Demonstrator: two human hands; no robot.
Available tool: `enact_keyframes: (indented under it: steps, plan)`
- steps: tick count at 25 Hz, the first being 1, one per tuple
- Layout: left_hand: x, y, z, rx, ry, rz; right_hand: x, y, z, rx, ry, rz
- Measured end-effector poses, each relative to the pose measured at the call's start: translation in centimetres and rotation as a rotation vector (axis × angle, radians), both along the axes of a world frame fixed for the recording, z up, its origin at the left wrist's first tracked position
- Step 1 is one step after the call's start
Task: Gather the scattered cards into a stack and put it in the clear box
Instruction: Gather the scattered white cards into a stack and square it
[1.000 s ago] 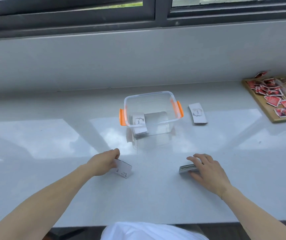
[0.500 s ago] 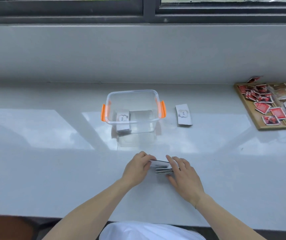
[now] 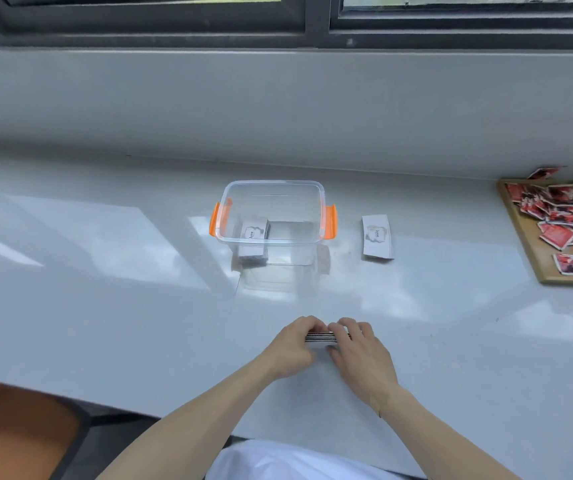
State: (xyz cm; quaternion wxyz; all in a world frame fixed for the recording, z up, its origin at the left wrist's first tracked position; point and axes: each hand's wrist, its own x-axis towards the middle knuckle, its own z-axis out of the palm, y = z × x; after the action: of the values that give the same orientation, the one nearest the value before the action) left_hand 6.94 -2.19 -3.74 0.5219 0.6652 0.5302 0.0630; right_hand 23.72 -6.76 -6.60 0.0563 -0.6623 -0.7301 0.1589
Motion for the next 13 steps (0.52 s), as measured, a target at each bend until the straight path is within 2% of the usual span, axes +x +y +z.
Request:
enact_keyframes:
  steps: [7,13]
  plan:
    - [1.5,-1.8,-1.4,0.232,0.097,0.103,1.6,-0.6,-0.2,-0.02,0.312,-0.128]
    - [2.6,-2.1,-1.5,0.179,0.082,0.225,0.3,-0.1,-0.8,-0.014,0.485,-0.175]
